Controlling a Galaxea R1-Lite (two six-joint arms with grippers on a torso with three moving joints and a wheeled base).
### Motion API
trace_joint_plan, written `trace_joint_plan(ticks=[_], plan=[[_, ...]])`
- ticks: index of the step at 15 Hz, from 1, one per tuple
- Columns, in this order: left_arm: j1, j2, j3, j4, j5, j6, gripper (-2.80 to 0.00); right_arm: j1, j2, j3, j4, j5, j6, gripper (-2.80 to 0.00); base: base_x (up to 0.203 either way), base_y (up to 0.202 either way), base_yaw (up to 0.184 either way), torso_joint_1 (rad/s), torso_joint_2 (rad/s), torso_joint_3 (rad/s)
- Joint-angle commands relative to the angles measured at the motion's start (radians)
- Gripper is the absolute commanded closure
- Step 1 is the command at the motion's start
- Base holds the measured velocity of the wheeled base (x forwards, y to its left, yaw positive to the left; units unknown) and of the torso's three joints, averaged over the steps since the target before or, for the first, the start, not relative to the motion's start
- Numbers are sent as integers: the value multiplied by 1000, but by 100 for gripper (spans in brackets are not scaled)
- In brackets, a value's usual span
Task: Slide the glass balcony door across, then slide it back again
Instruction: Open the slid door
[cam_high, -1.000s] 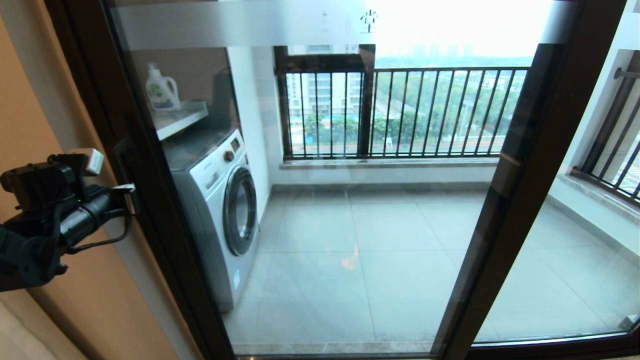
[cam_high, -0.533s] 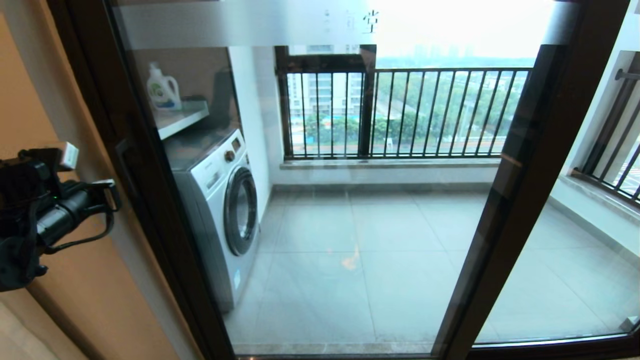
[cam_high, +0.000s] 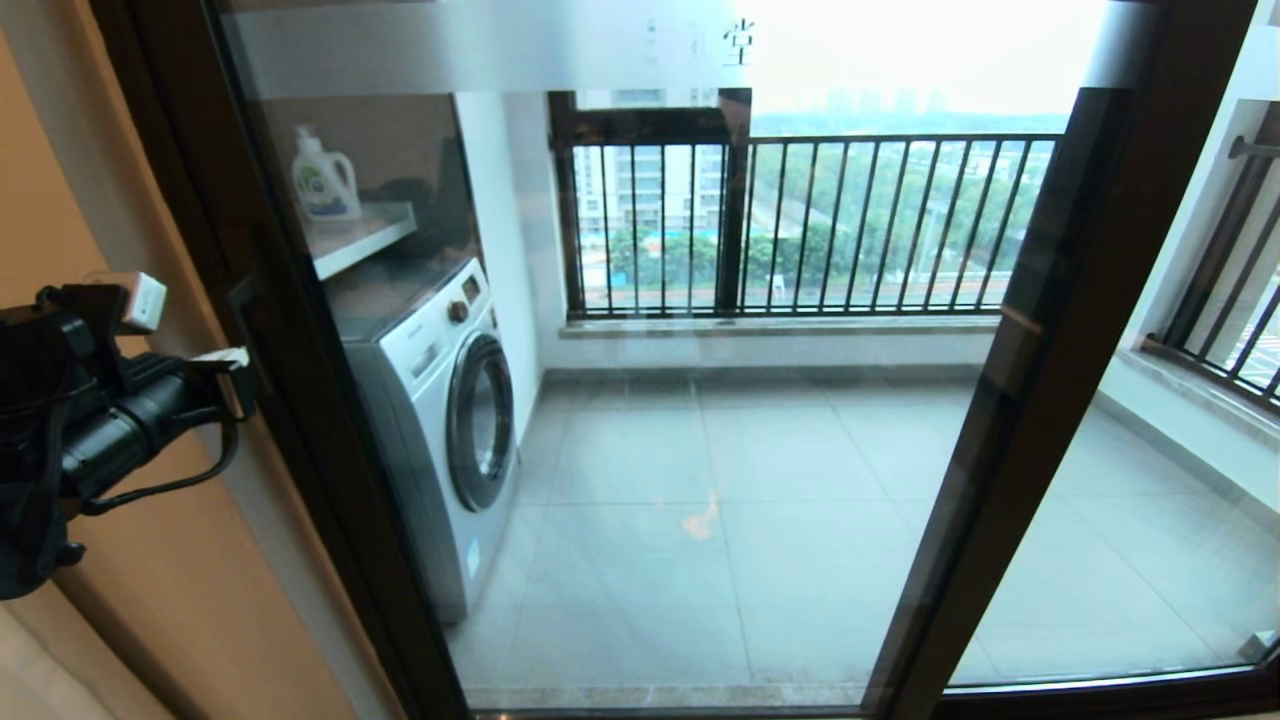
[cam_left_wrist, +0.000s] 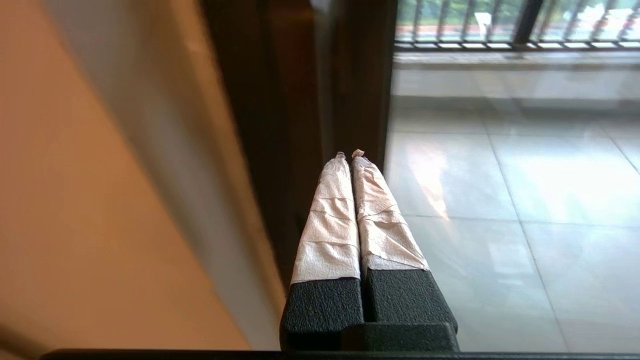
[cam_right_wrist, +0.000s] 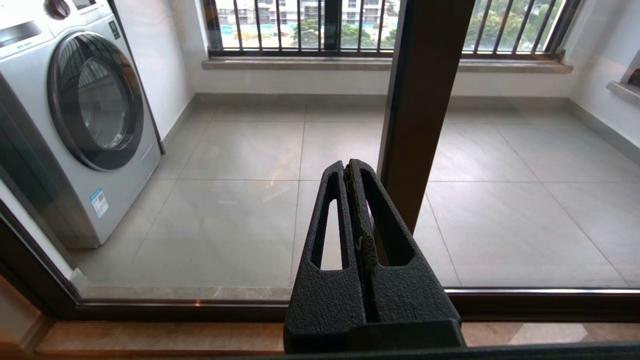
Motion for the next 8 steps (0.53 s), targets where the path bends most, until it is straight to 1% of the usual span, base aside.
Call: trace_joint_plan(ticks=[1, 3, 8], plan=[[7, -6, -29, -6, -1, -1, 0, 0, 1, 9, -1, 1, -1, 0, 0, 0, 0, 0, 0, 0], [8, 13, -71, -5, 0, -2, 0, 0, 1, 9, -1, 1, -1, 0, 0, 0, 0, 0, 0, 0], [9, 123, -233, 1, 12, 2, 0, 0, 1, 9, -1, 1, -1, 0, 0, 0, 0, 0, 0, 0]])
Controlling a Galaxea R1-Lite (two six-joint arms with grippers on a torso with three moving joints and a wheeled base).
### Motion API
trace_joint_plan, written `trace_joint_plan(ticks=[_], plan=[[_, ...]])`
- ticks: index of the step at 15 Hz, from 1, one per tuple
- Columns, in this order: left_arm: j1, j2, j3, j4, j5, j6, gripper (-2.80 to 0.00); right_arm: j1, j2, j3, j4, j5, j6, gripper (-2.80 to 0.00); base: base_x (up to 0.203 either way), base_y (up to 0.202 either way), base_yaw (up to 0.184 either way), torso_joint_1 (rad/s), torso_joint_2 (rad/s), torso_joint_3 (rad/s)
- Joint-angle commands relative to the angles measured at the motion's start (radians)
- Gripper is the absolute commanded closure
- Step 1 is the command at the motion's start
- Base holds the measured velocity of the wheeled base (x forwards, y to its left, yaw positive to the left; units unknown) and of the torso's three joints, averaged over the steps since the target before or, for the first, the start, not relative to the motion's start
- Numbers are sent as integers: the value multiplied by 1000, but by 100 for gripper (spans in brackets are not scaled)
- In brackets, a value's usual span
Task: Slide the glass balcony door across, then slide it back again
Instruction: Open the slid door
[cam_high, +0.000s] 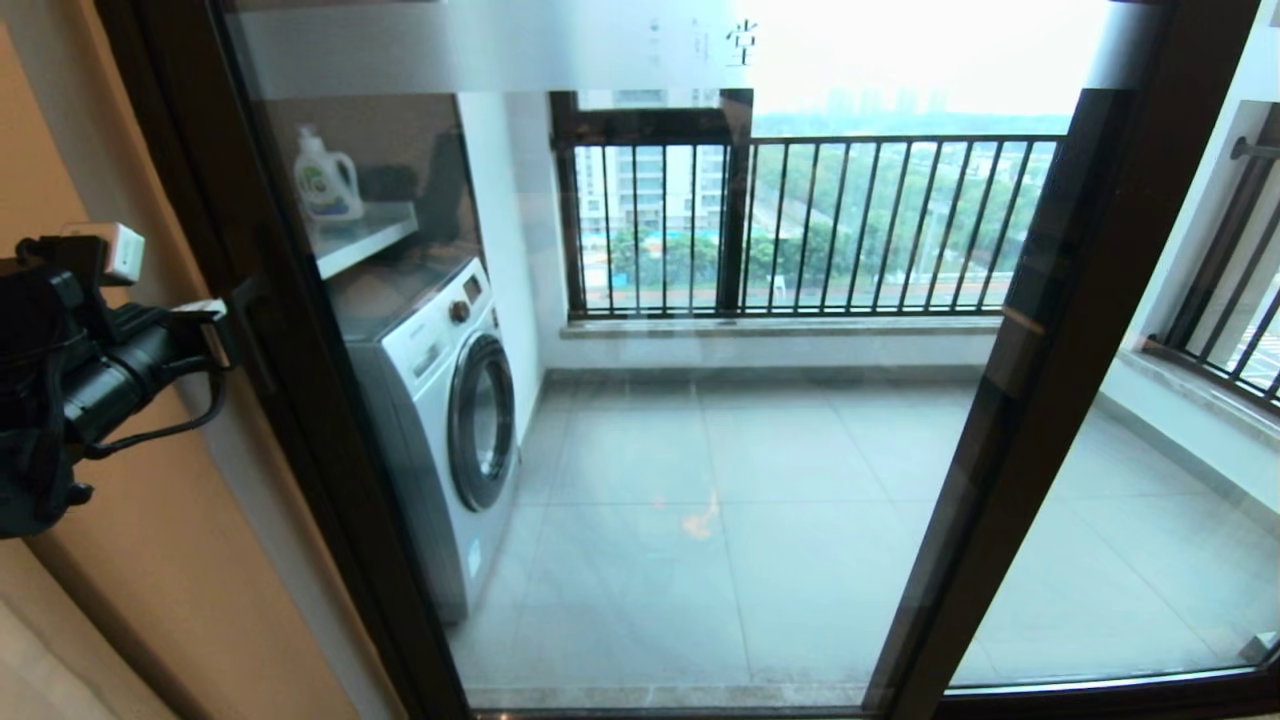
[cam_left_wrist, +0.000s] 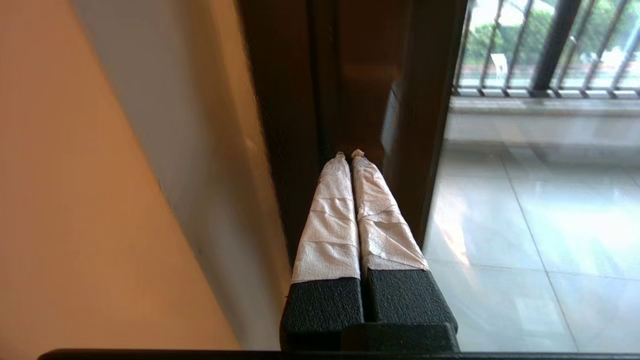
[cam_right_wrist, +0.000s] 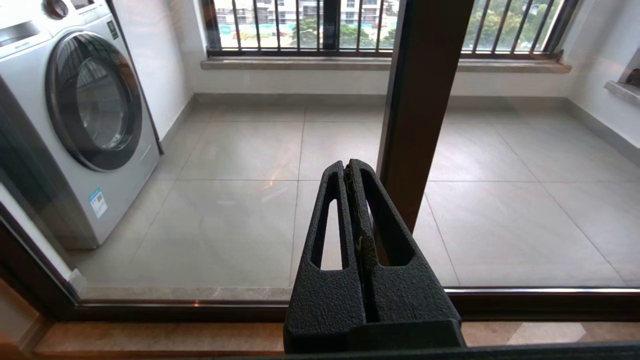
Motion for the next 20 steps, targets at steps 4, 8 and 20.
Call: trace_joint_plan(ticks=[4, 8, 20], plan=[[1, 105, -128, 20, 1, 6, 0, 0, 1, 9, -1, 1, -1, 0, 0, 0, 0, 0, 0, 0], [14, 129, -145, 35, 1, 24, 0, 0, 1, 9, -1, 1, -1, 0, 0, 0, 0, 0, 0, 0], [51, 2, 0, 28, -32, 19, 0, 0, 1, 9, -1, 1, -1, 0, 0, 0, 0, 0, 0, 0]])
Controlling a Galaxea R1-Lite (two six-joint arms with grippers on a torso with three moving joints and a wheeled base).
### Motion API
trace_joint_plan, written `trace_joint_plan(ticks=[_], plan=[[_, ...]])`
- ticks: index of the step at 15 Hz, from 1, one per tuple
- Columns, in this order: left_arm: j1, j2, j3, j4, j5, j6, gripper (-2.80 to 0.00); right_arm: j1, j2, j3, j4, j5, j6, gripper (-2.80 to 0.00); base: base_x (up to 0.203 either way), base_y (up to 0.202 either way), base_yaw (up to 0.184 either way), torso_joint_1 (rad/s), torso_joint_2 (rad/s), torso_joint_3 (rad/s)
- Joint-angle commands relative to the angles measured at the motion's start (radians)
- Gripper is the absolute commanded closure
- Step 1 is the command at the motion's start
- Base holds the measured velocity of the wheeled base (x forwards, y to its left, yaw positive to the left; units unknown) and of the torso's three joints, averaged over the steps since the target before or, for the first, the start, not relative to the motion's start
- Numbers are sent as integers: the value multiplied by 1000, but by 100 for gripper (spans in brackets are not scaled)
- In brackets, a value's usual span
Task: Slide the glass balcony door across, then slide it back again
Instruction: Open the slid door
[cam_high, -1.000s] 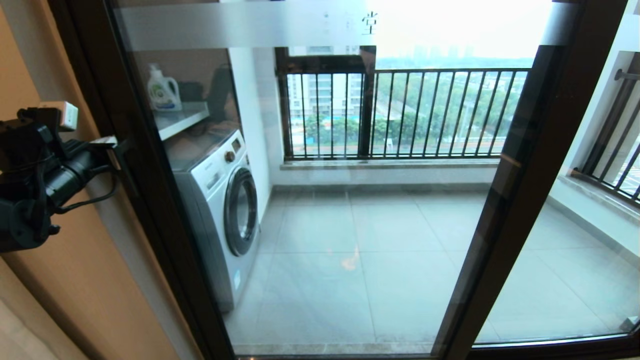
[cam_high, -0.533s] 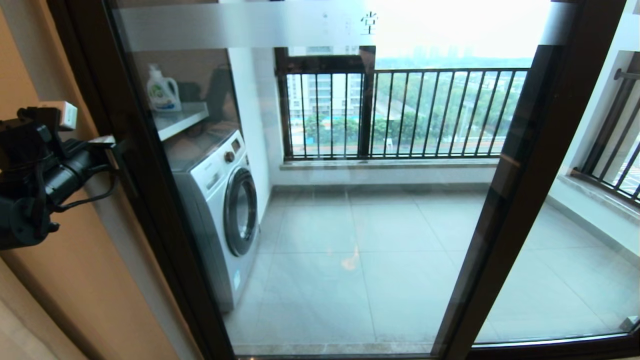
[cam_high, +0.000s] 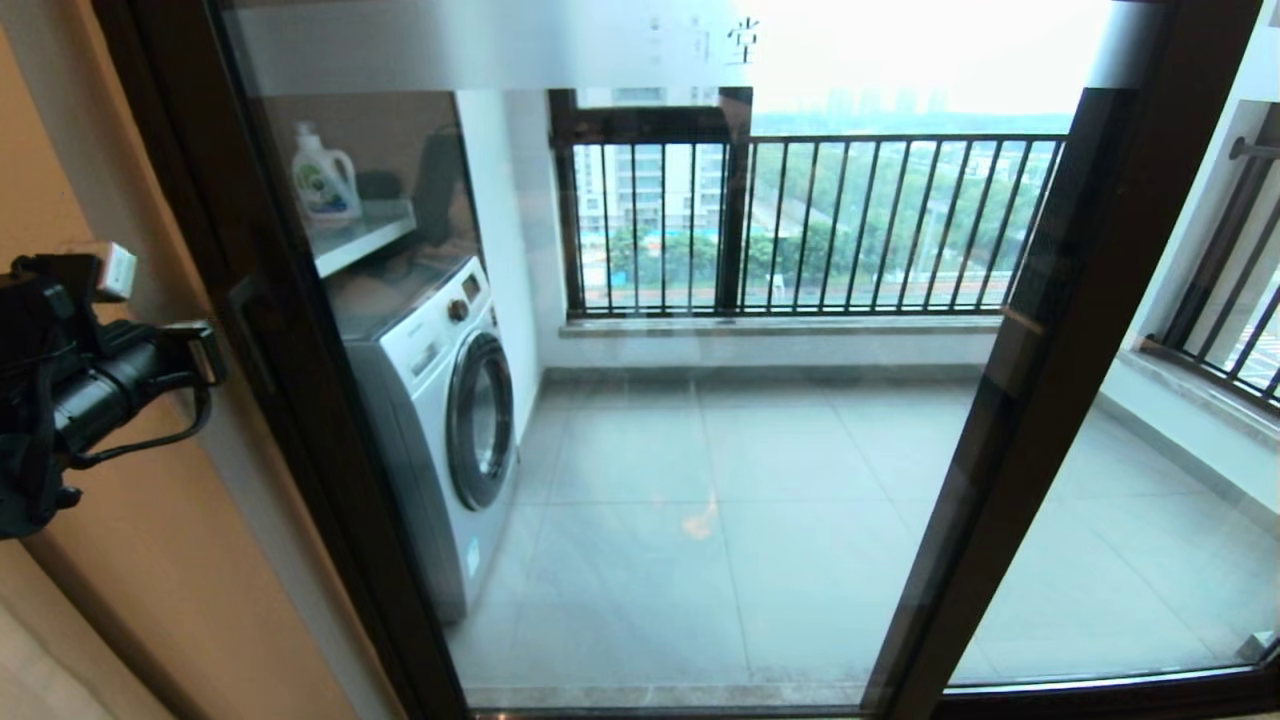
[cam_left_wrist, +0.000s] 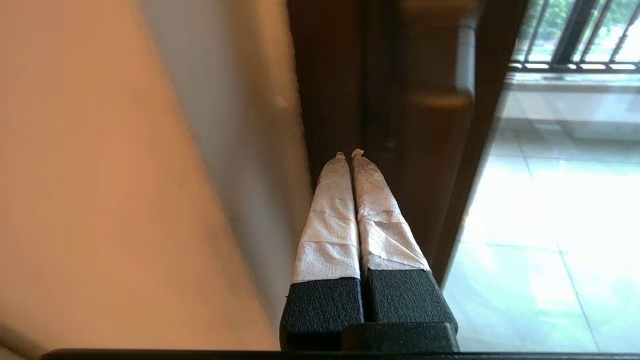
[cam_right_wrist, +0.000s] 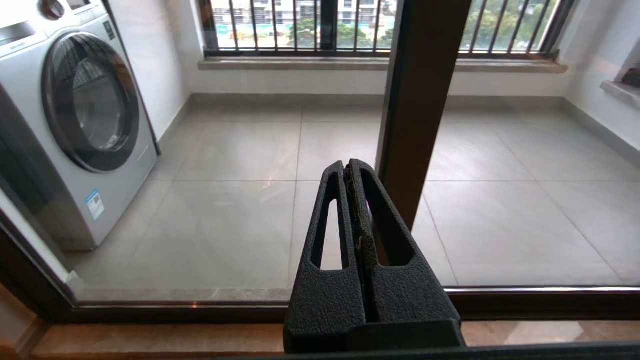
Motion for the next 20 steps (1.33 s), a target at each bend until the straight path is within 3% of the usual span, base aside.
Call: trace_joint_plan(ticks=[1, 7, 20], plan=[[-2, 7, -30, -11, -1, 0, 0, 1, 1, 9, 0, 1, -1, 0, 0, 0, 0, 0, 0, 0], [-25, 31, -84, -9, -1, -6, 0, 1, 1, 9, 0, 1, -1, 0, 0, 0, 0, 0, 0, 0], [-53, -71, 44, -11, -19, -60, 0, 1, 1, 9, 0, 1, -1, 0, 0, 0, 0, 0, 0, 0]])
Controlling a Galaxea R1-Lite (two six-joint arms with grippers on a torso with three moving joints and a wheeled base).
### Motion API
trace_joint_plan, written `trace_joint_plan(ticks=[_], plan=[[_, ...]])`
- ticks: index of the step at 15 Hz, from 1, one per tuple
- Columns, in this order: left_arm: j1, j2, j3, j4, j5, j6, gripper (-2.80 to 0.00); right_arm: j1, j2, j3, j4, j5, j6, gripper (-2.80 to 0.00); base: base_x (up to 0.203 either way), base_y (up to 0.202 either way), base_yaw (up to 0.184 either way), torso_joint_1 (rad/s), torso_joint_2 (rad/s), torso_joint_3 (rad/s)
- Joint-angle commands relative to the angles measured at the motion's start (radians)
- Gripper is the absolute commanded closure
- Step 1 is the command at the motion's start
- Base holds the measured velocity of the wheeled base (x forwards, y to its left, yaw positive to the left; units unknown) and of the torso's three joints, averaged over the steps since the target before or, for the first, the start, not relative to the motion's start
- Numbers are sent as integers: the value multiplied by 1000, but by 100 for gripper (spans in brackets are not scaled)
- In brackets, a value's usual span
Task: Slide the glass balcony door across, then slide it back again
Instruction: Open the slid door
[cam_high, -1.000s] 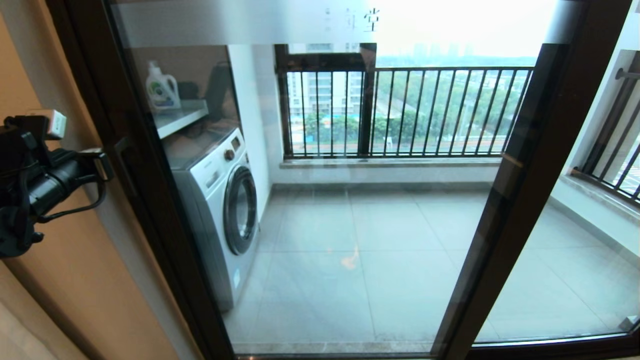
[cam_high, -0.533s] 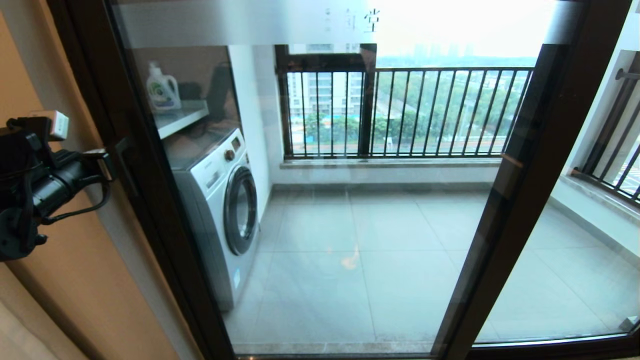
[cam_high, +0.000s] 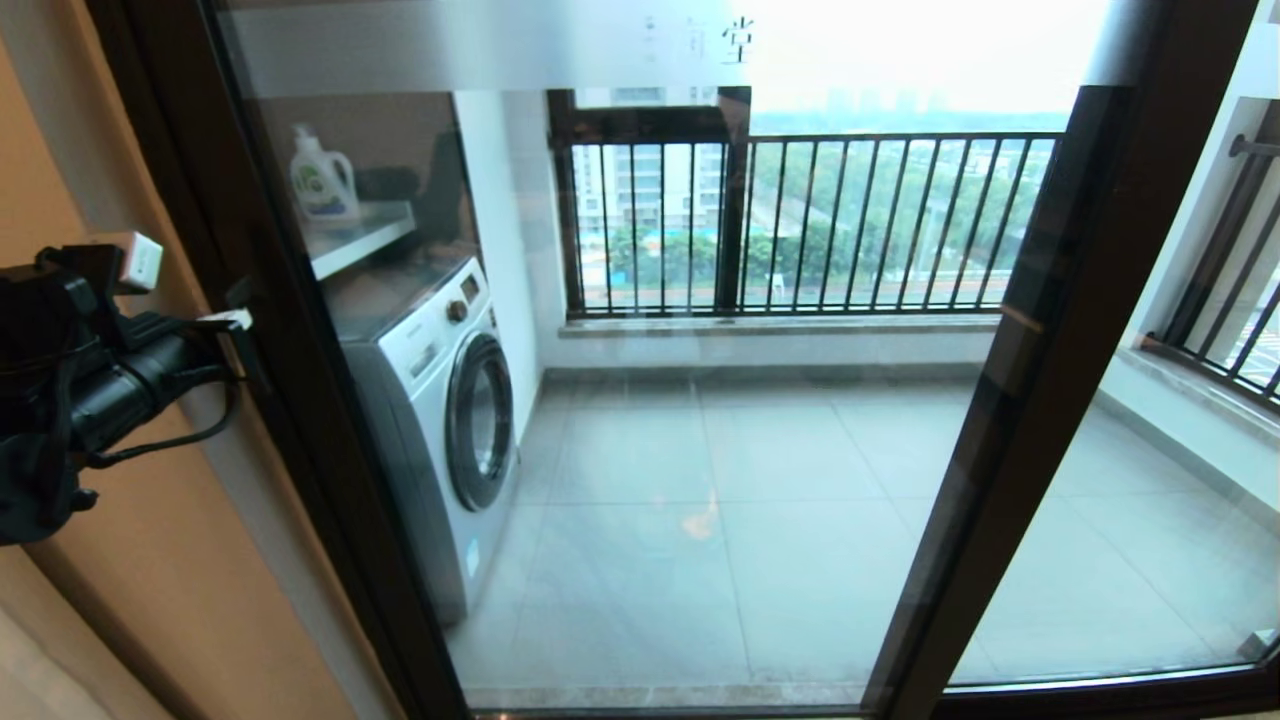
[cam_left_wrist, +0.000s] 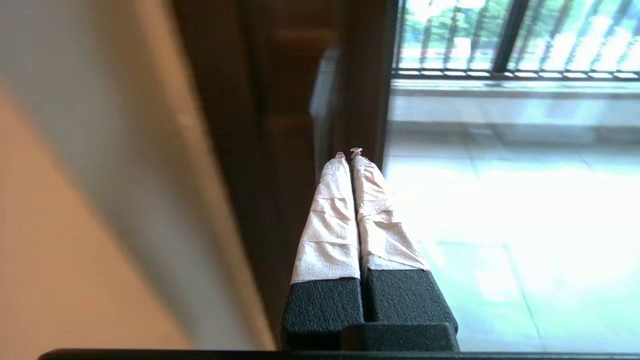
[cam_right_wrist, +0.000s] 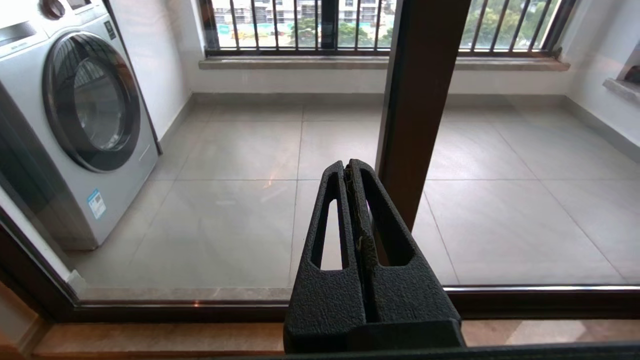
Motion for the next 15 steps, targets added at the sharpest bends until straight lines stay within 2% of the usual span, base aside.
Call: trace_joint_plan(ticks=[1, 4, 7, 11, 13, 15], plan=[[4, -47, 20, -8, 7, -5, 0, 0, 1, 9, -1, 1, -1, 0, 0, 0, 0, 0, 0, 0], [6, -24, -7, -8, 12, -3, 0, 0, 1, 9, -1, 1, -1, 0, 0, 0, 0, 0, 0, 0], [58, -5, -11, -8, 14, -4, 0, 0, 1, 9, -1, 1, -1, 0, 0, 0, 0, 0, 0, 0], [143, 26, -42, -8, -7, 2, 0, 0, 1, 9, -1, 1, -1, 0, 0, 0, 0, 0, 0, 0], [155, 45, -47, -8, -46, 1, 0, 0, 1, 9, -1, 1, -1, 0, 0, 0, 0, 0, 0, 0], [154, 84, -70, -8, -48, 2, 0, 0, 1, 9, -1, 1, -1, 0, 0, 0, 0, 0, 0, 0]])
